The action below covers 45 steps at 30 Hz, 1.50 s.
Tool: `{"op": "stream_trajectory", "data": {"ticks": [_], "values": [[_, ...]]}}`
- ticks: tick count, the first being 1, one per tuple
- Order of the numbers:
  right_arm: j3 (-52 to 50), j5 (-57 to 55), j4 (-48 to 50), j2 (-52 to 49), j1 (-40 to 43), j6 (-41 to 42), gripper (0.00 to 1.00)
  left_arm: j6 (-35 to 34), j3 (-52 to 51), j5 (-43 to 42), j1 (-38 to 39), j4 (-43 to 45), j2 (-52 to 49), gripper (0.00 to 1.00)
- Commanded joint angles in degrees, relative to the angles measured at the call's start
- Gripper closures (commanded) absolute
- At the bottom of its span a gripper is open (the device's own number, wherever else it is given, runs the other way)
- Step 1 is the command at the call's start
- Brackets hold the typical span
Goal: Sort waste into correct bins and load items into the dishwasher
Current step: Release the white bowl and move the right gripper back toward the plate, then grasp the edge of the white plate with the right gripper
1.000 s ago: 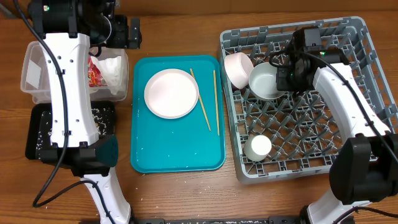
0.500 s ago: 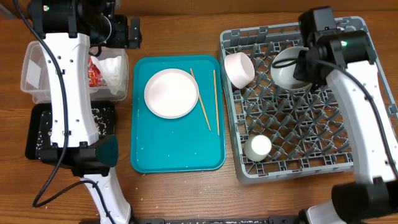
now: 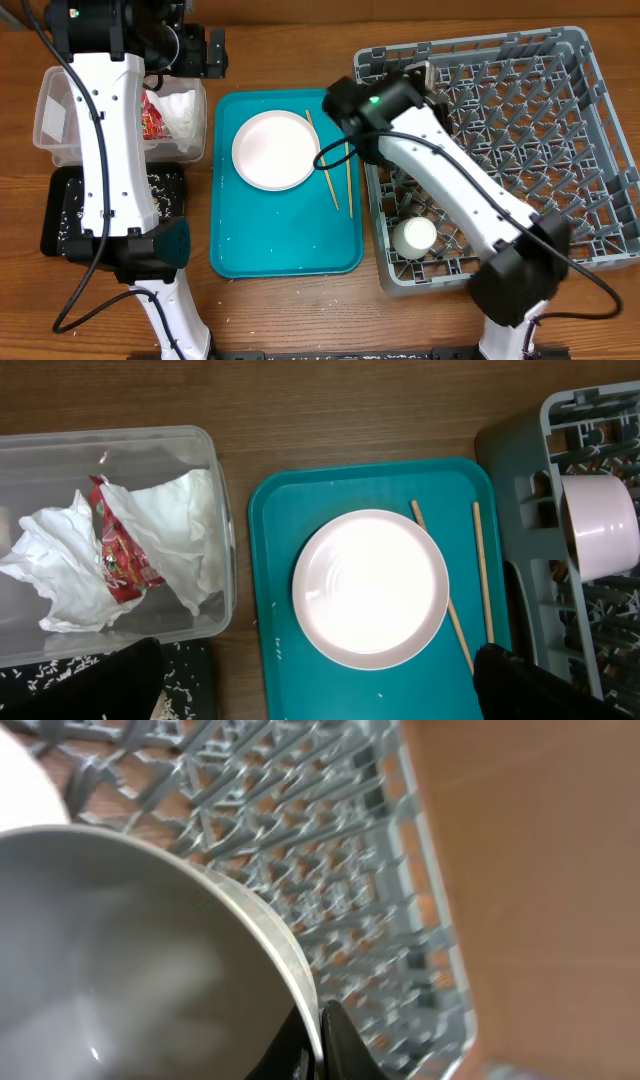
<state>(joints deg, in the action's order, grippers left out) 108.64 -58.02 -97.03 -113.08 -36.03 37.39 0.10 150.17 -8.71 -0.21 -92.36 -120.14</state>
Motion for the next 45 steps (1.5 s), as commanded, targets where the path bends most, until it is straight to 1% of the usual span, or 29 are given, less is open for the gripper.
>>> {"op": "stream_trajectory", "data": {"ticks": [1,3,8,14,18,20,23,30,34,37,39,43,45], "values": [[0.1,-11.8,0.0,-0.1,1.3,-5.0,0.96,-0.1,1.1,0.3,-0.2,0.0,-0.2,0.00],[0.1,-11.9,0.0,-0.1,1.7,-7.7,0.96,-0.1,1.1,0.3,-0.2,0.0,-0.2,0.00],[-0.3,-11.4,0.0,-1.7,1.7,-10.3,0.96,-0.1,1.1,0.3,-0.2,0.0,-0.2,0.00],[-6.6,-11.3,0.0,-3.1,1.7,-10.2,0.96,-0.1,1.1,0.3,-0.2,0.0,-0.2,0.00],[-10.7,-9.4,0.1,-3.1,0.3,-8.2,0.96,-0.1,1.1,0.3,-0.2,0.0,-0.2,0.00],[-12.3,-8.2,0.2,-3.1,0.0,-5.5,0.96,-0.1,1.1,0.3,-0.2,0.0,-0.2,0.00],[-13.8,-7.4,0.2,-3.1,0.0,-5.2,0.96,-0.1,1.1,0.3,-0.2,0.0,-0.2,0.00],[-13.9,-6.8,0.3,-3.1,-1.7,-4.3,0.96,-0.1,1.1,0.3,-0.2,0.0,-0.2,0.00],[-13.9,-5.2,0.6,-3.1,-3.4,-4.4,0.89,-0.1,1.1,0.3,-0.2,0.0,-0.2,0.00],[-13.9,-1.3,0.9,-3.1,-4.0,-4.4,0.89,-0.1,1.1,0.3,-0.2,0.0,-0.2,0.00],[-13.9,-0.7,0.9,-3.1,-4.0,-4.4,0.89,-0.1,1.1,0.3,-0.2,0.0,-0.2,0.00],[-13.9,-0.9,0.6,-3.1,-4.0,-4.4,0.89,-0.1,1.1,0.3,-0.2,0.0,-0.2,0.00],[-13.9,-4.1,-0.1,-3.1,-4.0,-4.4,0.89,-0.1,1.1,0.3,-0.2,0.0,-0.2,0.00]]}}
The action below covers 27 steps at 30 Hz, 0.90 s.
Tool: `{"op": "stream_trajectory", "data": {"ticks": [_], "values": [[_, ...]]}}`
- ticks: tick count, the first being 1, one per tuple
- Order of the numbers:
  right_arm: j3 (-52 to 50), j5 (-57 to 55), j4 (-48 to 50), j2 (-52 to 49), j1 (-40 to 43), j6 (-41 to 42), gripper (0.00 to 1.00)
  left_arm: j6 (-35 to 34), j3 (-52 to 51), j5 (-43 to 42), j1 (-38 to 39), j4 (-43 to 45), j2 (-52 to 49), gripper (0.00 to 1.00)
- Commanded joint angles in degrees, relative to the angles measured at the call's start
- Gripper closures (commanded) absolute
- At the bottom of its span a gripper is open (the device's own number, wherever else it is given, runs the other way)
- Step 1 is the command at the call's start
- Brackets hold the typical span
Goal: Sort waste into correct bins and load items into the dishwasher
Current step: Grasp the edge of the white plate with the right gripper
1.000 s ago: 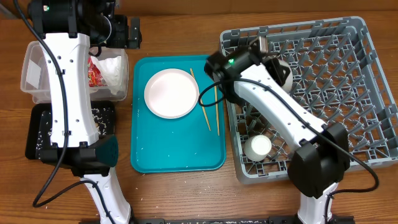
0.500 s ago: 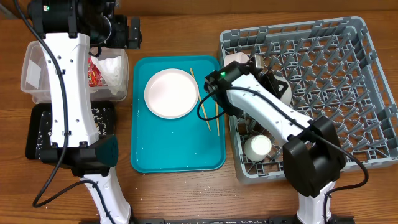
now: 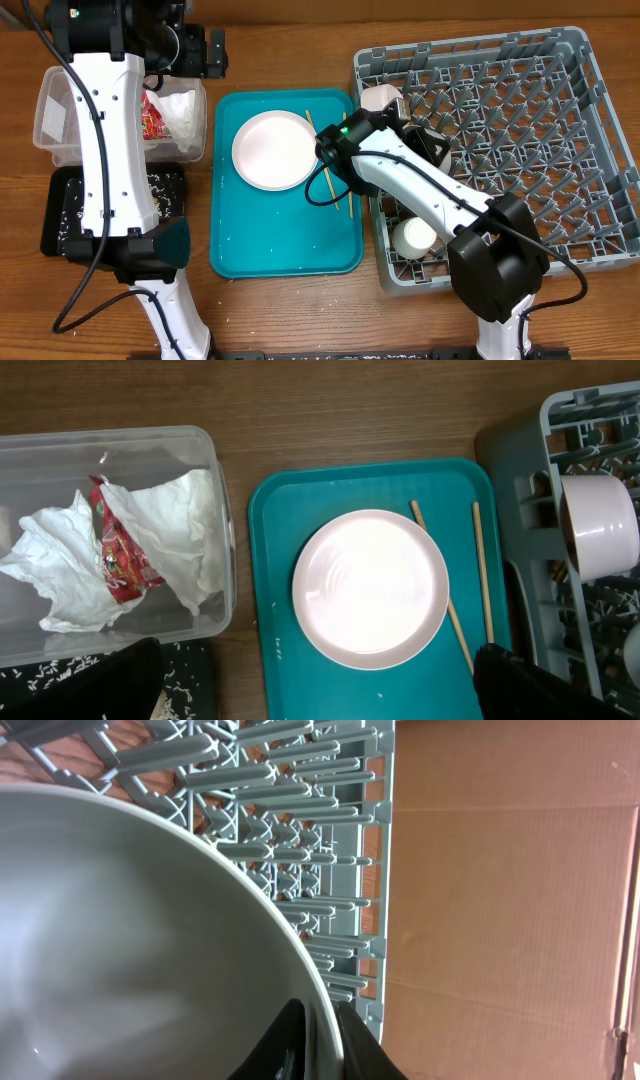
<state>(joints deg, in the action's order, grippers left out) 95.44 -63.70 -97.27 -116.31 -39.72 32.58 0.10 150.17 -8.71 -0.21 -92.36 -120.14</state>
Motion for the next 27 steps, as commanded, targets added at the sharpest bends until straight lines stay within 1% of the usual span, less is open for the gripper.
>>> {"op": "stream_trajectory", "data": {"ticks": [1,3,9,11,15,19,27], "values": [[-0.7,0.1,0.1,0.1,-0.3,0.5,0.89,-0.1,1.1,0.3,-0.2,0.0,-0.2,0.00],[-0.7,-3.7,0.1,0.1,-0.3,0.5,0.89,-0.1,1.1,0.3,-0.2,0.0,-0.2,0.00],[-0.7,-13.9,1.1,0.1,-0.2,0.5,0.95,-0.1,1.1,0.3,-0.2,0.0,-0.2,0.00],[-0.7,-15.0,2.5,0.1,0.2,0.4,0.95,-0.1,1.1,0.3,-0.2,0.0,-0.2,0.00],[-0.7,-13.3,4.9,0.1,0.4,0.2,0.95,-0.1,1.1,0.3,-0.2,0.0,-0.2,0.00],[-0.7,-6.7,5.2,0.1,0.3,0.2,0.96,-0.1,1.1,0.3,-0.2,0.0,-0.2,0.00],[-0.7,-4.6,5.4,0.1,0.3,0.2,0.96,-0.1,1.1,0.3,-0.2,0.0,-0.2,0.00]]}}
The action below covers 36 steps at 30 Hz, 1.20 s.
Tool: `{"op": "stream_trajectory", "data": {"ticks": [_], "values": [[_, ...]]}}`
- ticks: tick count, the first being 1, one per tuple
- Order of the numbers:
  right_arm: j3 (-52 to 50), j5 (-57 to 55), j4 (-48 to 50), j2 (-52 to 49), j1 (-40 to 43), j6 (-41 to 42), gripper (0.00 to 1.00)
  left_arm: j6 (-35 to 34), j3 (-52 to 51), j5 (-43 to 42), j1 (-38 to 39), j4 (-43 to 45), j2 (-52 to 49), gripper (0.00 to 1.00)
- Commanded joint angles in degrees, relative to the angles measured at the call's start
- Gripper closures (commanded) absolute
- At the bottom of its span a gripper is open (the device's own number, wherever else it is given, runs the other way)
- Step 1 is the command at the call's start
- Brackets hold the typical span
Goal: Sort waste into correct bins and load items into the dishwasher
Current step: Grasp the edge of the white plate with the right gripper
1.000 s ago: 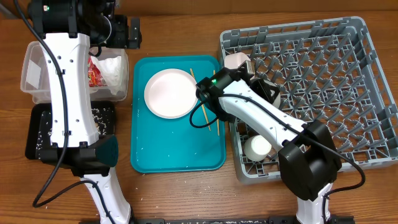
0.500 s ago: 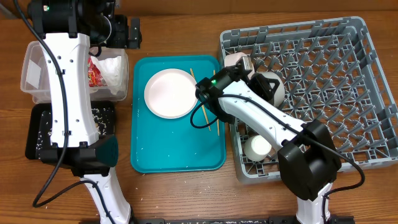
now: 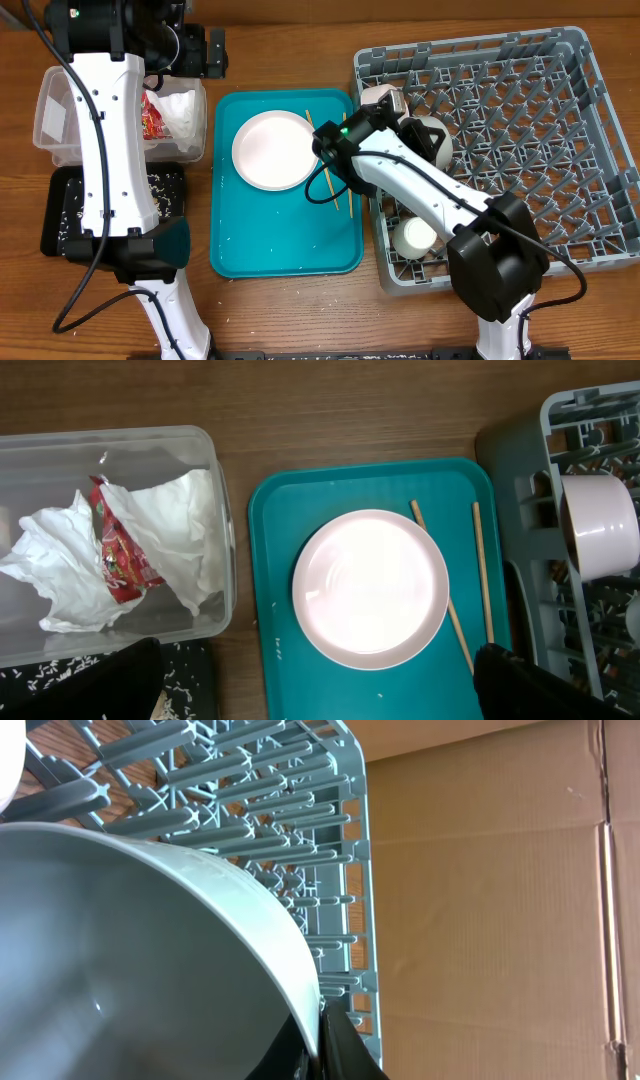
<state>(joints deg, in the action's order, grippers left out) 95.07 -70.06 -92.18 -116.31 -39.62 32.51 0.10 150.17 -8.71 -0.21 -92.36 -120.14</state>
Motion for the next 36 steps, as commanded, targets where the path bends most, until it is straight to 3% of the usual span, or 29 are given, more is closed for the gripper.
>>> {"op": "stream_trajectory", "data": {"ticks": [1,6,12,21,28,29,30,33,36], "values": [[-0.3,2.3,0.3,0.1,0.2,0.3,0.96,-0.1,1.1,0.3,-0.2,0.0,-0.2,0.00],[-0.3,5.9,0.1,0.1,0.1,0.3,0.87,-0.1,1.1,0.3,-0.2,0.0,-0.2,0.00],[-0.3,7.2,-2.1,0.1,-2.5,0.3,0.86,-0.1,1.1,0.3,-0.2,0.0,-0.2,0.00],[-0.2,7.6,-5.0,0.2,-9.0,0.3,0.57,-0.1,1.1,0.3,-0.2,0.0,-0.2,0.00],[-0.1,8.9,-4.8,0.2,-11.8,0.3,0.22,-0.1,1.1,0.3,-0.2,0.0,-0.2,0.00],[0.5,9.2,-4.8,0.2,-11.8,0.3,0.11,-0.1,1.1,0.3,-0.2,0.0,-0.2,0.00],[1.4,9.5,-4.5,0.2,-11.8,0.3,0.07,-0.1,1.1,0.3,-0.2,0.0,-0.2,0.00],[5.6,11.3,-2.8,0.2,-11.8,0.3,0.00,-0.1,1.1,0.3,-0.2,0.0,-0.2,0.00],[11.3,14.1,-0.2,0.2,-11.8,0.3,0.00,-0.1,1.1,0.3,-0.2,0.0,-0.2,0.00]]}}
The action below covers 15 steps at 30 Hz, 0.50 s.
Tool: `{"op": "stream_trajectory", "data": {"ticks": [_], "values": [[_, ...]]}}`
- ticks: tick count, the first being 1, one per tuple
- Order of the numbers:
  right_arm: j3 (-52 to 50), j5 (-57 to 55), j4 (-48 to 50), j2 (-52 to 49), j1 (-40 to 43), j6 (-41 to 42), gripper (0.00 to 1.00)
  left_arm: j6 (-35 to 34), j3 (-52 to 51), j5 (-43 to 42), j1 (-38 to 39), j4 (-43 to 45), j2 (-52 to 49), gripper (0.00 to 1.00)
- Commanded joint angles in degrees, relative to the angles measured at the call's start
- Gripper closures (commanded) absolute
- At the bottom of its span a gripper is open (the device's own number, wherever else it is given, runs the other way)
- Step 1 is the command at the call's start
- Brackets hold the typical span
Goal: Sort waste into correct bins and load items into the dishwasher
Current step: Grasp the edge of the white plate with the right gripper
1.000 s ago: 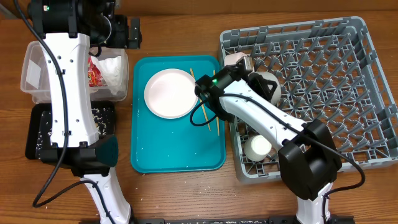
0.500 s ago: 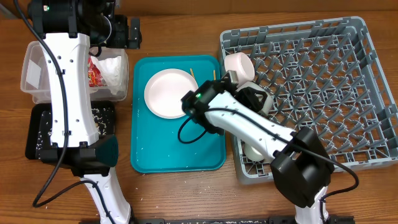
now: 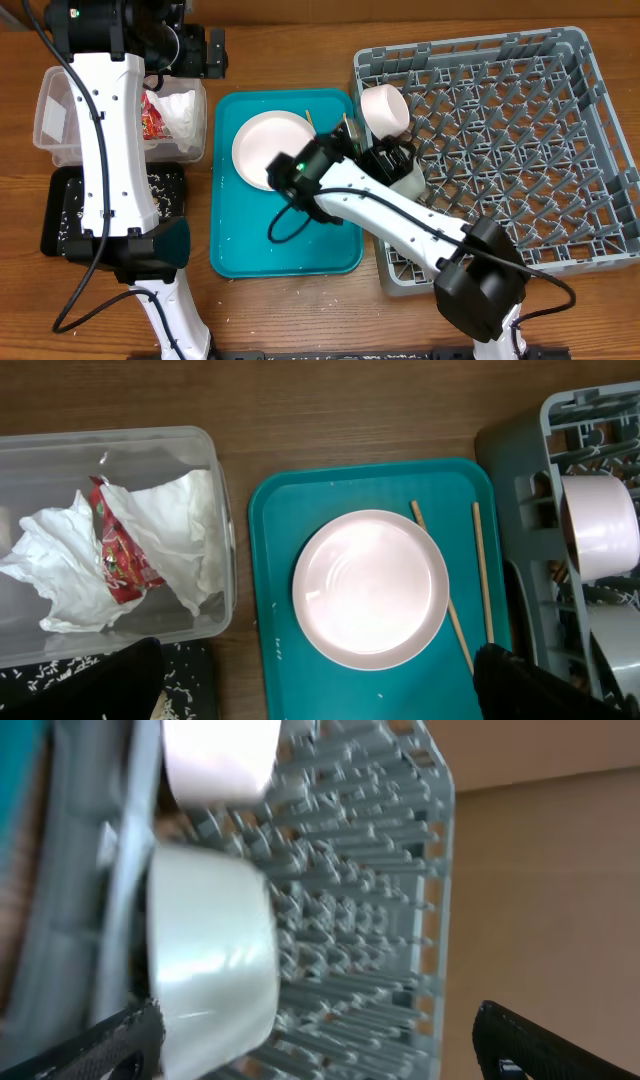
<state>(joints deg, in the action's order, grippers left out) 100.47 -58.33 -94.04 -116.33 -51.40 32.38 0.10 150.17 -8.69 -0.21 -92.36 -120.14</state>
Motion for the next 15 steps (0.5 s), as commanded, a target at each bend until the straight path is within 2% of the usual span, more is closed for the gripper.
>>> {"op": "stream_trajectory", "data": {"ticks": [1,3,9,12,15], "values": [[8.5,4.3,3.7,0.2,0.0,0.2,0.00,-0.1,1.1,0.3,-0.2,0.0,-0.2,0.00],[12.8,13.4,11.7,0.2,0.2,0.2,0.00,-0.1,1.1,0.3,-0.2,0.0,-0.2,0.00],[12.3,35.3,27.9,0.2,3.4,0.3,0.00,-0.1,1.1,0.3,-0.2,0.0,-0.2,0.00],[10.5,49.2,36.4,-0.2,7.2,0.3,0.06,-0.1,1.1,0.3,-0.2,0.0,-0.2,0.00],[9.7,53.0,39.5,-1.5,8.7,0.3,0.10,-0.1,1.1,0.3,-0.2,0.0,-0.2,0.00]]}}
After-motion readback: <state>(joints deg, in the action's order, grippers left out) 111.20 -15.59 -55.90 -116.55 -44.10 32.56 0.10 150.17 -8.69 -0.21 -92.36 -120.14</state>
